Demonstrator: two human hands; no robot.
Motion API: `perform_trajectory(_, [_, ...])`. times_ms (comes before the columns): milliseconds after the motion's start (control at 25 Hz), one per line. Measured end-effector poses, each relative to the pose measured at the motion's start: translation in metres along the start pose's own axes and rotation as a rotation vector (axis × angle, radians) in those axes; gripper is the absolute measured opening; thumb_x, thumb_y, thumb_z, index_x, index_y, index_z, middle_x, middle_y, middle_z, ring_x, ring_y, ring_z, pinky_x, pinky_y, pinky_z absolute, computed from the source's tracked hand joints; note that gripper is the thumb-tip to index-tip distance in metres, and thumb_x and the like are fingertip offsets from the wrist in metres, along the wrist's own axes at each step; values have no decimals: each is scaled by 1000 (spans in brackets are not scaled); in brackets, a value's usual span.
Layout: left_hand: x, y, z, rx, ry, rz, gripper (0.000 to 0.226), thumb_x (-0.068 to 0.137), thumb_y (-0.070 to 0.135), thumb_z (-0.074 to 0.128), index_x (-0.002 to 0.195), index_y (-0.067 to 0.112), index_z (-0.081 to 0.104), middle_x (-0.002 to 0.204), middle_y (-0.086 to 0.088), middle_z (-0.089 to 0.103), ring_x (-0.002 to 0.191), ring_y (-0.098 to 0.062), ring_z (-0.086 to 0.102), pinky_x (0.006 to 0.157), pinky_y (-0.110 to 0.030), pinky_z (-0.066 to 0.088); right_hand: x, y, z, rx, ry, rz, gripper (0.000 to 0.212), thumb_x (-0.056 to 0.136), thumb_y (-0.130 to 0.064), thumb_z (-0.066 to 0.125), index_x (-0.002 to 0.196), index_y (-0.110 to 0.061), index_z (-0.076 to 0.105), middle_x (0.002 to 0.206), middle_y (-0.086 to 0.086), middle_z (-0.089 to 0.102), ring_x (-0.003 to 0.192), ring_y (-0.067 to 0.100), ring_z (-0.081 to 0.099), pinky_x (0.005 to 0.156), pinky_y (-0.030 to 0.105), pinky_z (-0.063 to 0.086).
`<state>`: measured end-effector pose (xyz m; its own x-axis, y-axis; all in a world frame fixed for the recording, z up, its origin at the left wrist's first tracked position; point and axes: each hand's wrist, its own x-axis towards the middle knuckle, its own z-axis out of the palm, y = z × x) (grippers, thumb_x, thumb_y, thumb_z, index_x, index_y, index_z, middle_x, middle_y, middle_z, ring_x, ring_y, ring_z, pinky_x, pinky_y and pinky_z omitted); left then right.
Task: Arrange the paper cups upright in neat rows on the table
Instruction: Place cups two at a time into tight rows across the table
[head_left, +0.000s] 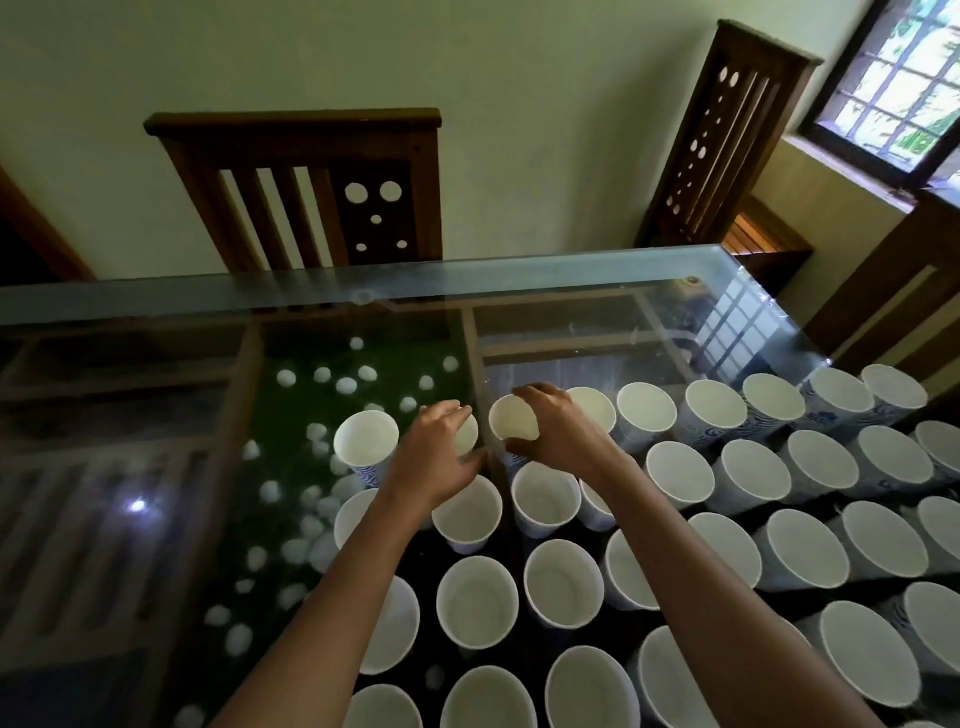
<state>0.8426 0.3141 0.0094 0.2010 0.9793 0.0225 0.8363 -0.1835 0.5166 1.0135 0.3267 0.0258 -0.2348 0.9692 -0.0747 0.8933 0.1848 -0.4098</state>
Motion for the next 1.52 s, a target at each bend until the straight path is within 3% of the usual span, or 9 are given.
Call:
perform_trajectory(280, [20,65,28,-3,3,90,58,84,35,63,136,17,43,144,-2,40,133,-20,36,107,-33,30,-35,83,-47,-32,157,117,57,84,-25,67,135,-10,45,140,10,45,126,26,43,99,32,37])
perform_trajectory(520, [39,115,58,29,14,-37,65,82,39,65,138,15,41,145,-5,38,134,-23,33,108,-37,30,-41,138,-73,-109,39,109,70,80,-37,70,140,-20,37,145,4,40,131,23,39,101,36,39])
perform_trajectory(720, [47,128,75,50,-13,-109,70,82,41,65,140,16,36,148,-5,34,135,-24,30,109,-39,28,-30,148,-75,-69,-42,17,71,80,-35,71,140,-20,37,146,3,38,133,21,34,102,36,35])
perform_trajectory(920, [52,137,82,70,-24,-140,68,82,40,65,139,14,38,147,-4,36,133,-23,34,107,-36,29,-20,156,-64,9,-85,-51,69,74,-33,77,134,-18,46,141,3,45,127,22,41,99,34,38])
perform_trajectory(1360, [53,137,88,71,-1,-158,65,82,37,66,138,16,40,147,-5,34,132,-25,35,107,-38,31,-19,163,-65,19,-90,-78,75,73,-34,78,136,-17,42,142,4,44,126,24,44,98,38,41])
perform_trajectory(1520, [49,139,86,56,30,-153,63,83,38,64,138,18,40,148,-4,34,133,-24,34,107,-38,31,-32,159,-73,38,-8,-67,75,75,-35,75,139,-19,38,144,3,40,129,24,39,99,37,40])
